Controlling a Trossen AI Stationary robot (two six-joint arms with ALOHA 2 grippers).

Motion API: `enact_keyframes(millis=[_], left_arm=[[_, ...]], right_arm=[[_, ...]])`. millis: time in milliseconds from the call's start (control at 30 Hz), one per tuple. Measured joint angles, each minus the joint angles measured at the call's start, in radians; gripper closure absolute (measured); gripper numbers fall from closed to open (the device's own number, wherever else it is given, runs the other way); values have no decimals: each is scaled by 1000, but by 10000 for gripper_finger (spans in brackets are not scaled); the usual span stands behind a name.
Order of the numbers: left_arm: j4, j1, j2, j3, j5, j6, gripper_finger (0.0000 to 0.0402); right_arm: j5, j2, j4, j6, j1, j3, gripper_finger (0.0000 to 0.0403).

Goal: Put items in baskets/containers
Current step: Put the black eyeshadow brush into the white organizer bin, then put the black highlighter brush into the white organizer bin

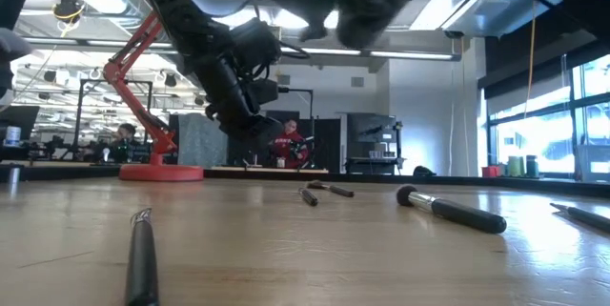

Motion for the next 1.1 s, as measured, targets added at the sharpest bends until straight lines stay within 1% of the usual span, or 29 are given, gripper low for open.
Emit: enact_keyframes(millis=[133,333,500,600,733,867,967,1033,1100], left_arm=[[-24,-13,0,0,-2,23,258],[-49,-9,0,0,-5,25,258],[-51,-2,0,0,-20,35,258],[-52,-2,0,0,-46,36,258],[-52,0,0,0,-56,37,258],[-52,10,0,0,-55,44,258],[-53,12,0,0,-46,44,258],[-59,12,0,0,-26,44,258],[-70,11,0,0,-2,36,258]], right_arm=[[-1,126,-5,-12,9,149,400],[-25,278,-11,72,12,305,400],[-29,335,-31,91,17,356,398],[-51,336,-101,89,17,356,388],[-51,335,-196,125,17,356,354],[-52,335,-224,131,17,356,301],[-55,328,-235,179,13,356,266],[-88,304,-257,224,5,355,251],[-121,267,-314,278,-5,355,245]])
